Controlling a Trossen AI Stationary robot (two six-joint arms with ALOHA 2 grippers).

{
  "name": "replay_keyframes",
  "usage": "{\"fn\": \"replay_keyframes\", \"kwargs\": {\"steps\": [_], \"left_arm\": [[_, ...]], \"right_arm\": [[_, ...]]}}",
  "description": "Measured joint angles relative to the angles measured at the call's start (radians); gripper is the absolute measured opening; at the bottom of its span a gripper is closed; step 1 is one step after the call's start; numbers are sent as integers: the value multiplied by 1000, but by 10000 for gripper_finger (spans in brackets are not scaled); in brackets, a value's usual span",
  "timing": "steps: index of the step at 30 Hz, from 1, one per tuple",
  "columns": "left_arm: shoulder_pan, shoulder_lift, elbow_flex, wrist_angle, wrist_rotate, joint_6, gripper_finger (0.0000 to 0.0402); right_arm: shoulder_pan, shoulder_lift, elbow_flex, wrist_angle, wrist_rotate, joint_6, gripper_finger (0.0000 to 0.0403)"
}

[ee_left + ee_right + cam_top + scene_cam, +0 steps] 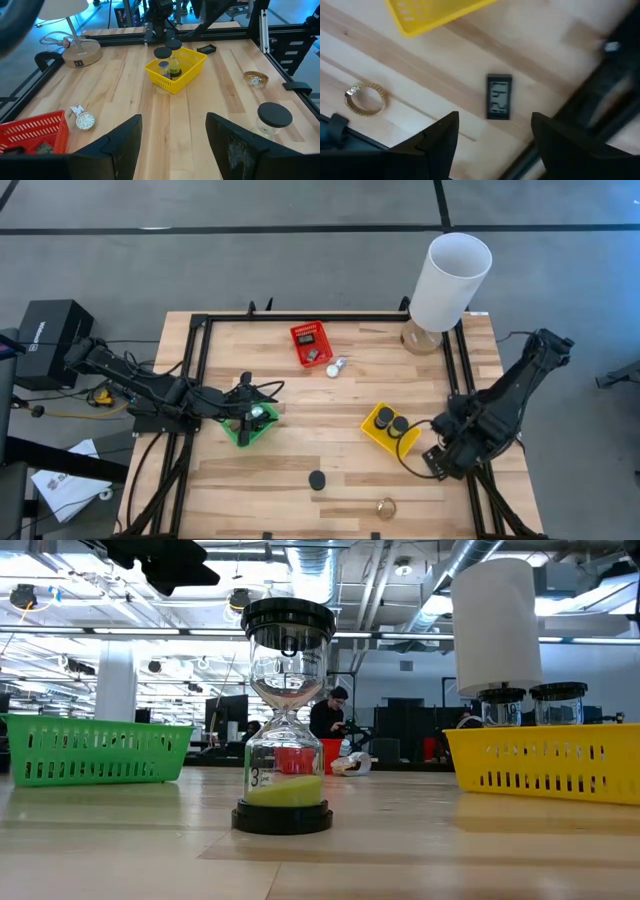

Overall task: Pick & Place Office items
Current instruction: Put the black digital clock into the red bin

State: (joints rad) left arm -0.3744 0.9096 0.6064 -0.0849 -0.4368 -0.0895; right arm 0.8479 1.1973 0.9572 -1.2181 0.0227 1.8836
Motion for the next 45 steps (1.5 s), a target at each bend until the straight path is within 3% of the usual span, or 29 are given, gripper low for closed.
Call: {"fn": "replay_keyframes", "kwargs": {"steps": [5,15,26,38,45], "left_arm": [[0,0,0,0,0,4,214],[0,0,0,0,0,6,214],[0,0,0,0,0,6,214],[0,0,0,0,0,6,214],[0,0,0,0,0,6,214]], "right_arm": [[23,9,-115,207,-7,3,240],[22,128,-196,262,-87,24,240],[22,283,-197,330,-187,27,240],[-7,274,-200,348,-202,-6,240],[-10,274,-295,480,-205,24,240]]}}
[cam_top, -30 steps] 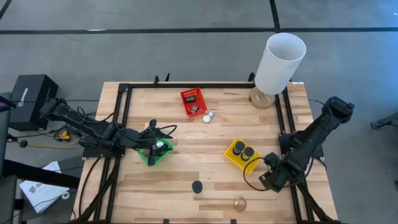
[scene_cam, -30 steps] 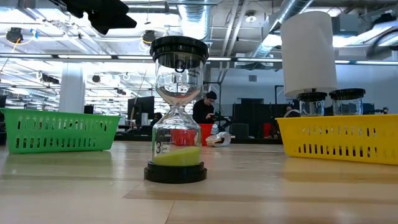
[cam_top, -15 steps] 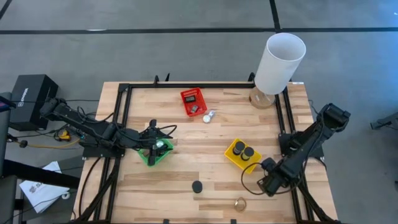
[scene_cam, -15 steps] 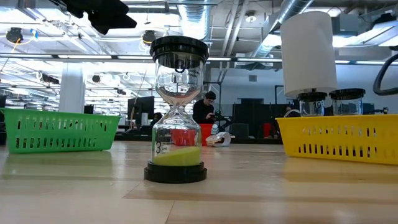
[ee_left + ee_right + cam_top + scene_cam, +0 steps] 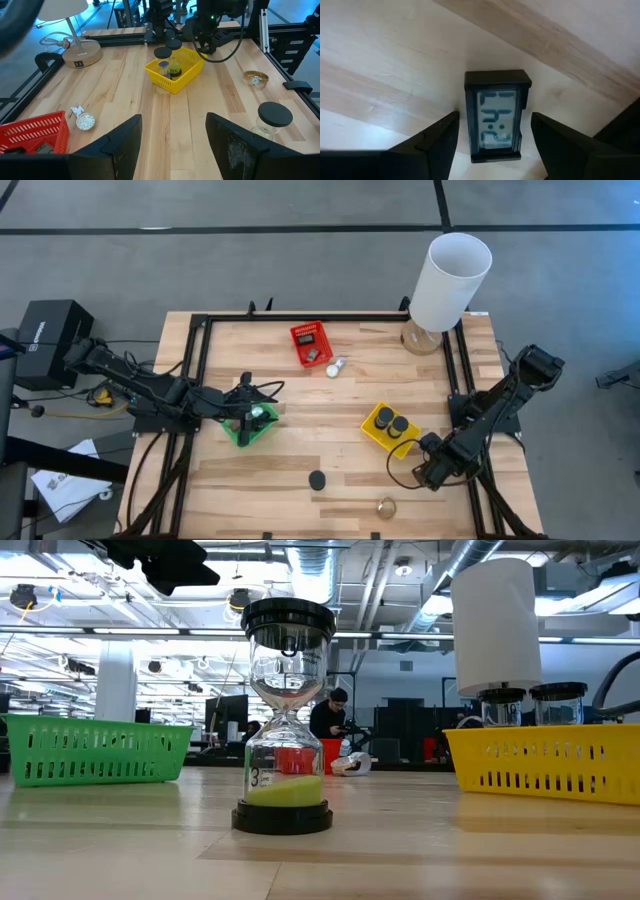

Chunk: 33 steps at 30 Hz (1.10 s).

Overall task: Pick & Place Office items
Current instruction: Put the black digital clock into the red bin

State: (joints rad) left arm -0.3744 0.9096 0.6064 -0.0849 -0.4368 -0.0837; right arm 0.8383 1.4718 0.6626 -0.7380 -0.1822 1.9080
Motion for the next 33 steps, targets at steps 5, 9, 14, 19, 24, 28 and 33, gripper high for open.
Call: {"fn": "replay_keyframes", "kwargs": {"steps": [5,9,14,19,24,28,33], "left_arm": [[0,0,0,0,0,0,214],[0,0,0,0,0,-2,214],[0,0,0,0,0,-3,214],[0,0,0,0,0,-3,214],[0,0,0,0,0,-3,214],[0,0,0,0,0,-3,214],[0,0,0,1,0,-3,214]], "right_arm": [[-5,-2,-10,5,0,-28,240],[-5,1,-12,26,6,-50,234],[-8,2,-11,19,21,-60,195],[-14,2,-10,14,22,-84,154],[-15,3,3,-39,56,-87,144],[-14,-3,55,-190,119,-110,145],[-14,-76,145,-341,204,-135,139]]}}
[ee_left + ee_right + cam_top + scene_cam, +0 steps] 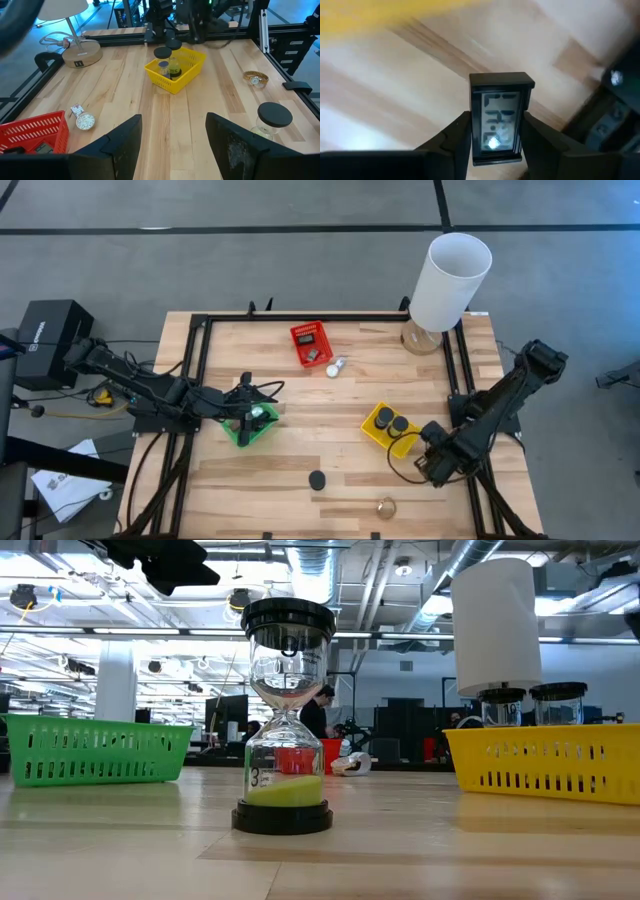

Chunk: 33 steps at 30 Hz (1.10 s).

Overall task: Pick & Place Office items
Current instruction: Put the black digital clock into the red bin

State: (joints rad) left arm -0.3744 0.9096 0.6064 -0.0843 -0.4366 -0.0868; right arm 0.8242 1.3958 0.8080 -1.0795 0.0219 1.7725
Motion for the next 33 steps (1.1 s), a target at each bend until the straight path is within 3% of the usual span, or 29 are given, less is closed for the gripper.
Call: {"fn": "replay_keyframes", "kwargs": {"steps": [8,13,26,29,33], "left_arm": [[0,0,0,4,0,0,214],[0,0,0,4,0,0,214],[0,0,0,58,0,6,214],[0,0,0,118,0,83,214],[1,0,0,255,0,269,214]], "right_arm": [[0,-182,140,-148,321,-4,141],[0,-269,161,-146,504,-68,142],[-3,-311,161,-75,913,-361,142],[-3,-328,161,-63,1017,-422,143],[-31,-418,165,-63,1080,-487,143]]}}
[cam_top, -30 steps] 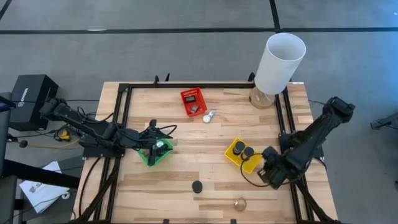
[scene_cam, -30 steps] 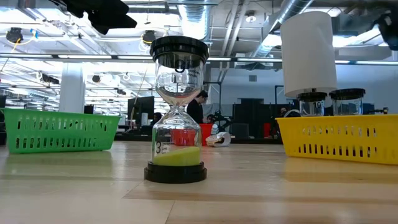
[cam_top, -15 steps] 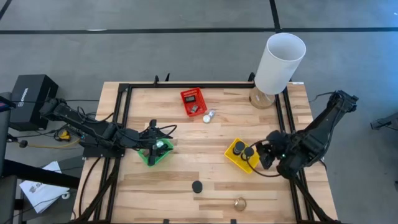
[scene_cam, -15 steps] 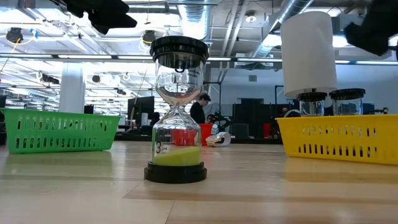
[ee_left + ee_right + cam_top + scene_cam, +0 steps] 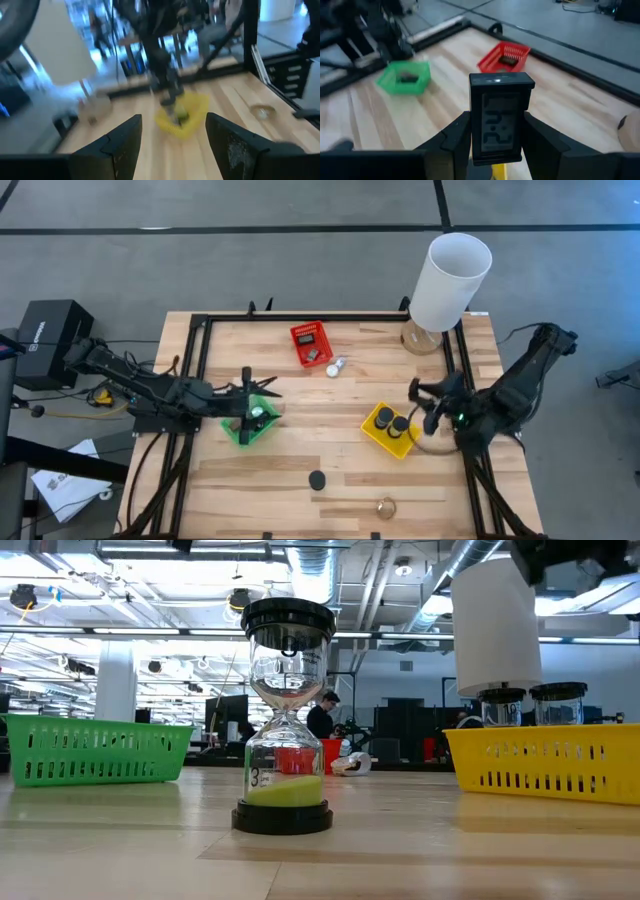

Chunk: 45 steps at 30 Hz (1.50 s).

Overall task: Pick & Place Office items
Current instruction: Put the black digital clock into the red bin

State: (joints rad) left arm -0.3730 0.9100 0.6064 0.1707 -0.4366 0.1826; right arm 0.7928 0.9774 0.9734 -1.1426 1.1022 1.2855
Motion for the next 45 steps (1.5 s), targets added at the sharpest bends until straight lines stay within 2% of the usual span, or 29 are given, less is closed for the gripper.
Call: {"fn": "replay_keyframes", "kwargs": {"steps": [3,5,8,11,17,24,30,33,35,39,42,45], "left_arm": [[11,1,0,123,0,115,214],[30,9,0,201,0,132,214],[67,27,0,276,0,128,214],[105,60,0,300,0,127,214],[166,168,0,375,0,124,214],[207,260,0,450,66,127,214],[269,307,0,528,73,119,214],[311,332,0,533,77,29,214],[348,354,0,547,102,-77,214],[411,418,0,550,236,-256,214],[430,465,0,547,297,-300,214],[432,510,0,573,303,-304,214]], "right_arm": [[-51,-98,35,25,3,-103,143],[-89,-161,43,95,-12,-228,143],[-157,-230,24,273,-102,-428,143],[-228,-246,-11,428,-278,-640,143],[-387,-171,-108,724,-513,-979,143],[-706,-137,-118,841,-789,-1164,142],[-994,-131,-128,963,-1224,-1242,150],[-1011,-56,-180,1099,-1388,-1241,149],[-1008,9,-221,1190,-1402,-1242,146],[-991,150,-240,1387,-1389,-1243,142],[-990,248,-247,1449,-1393,-1244,142],[-994,299,-243,1507,-1395,-1246,146]]}}
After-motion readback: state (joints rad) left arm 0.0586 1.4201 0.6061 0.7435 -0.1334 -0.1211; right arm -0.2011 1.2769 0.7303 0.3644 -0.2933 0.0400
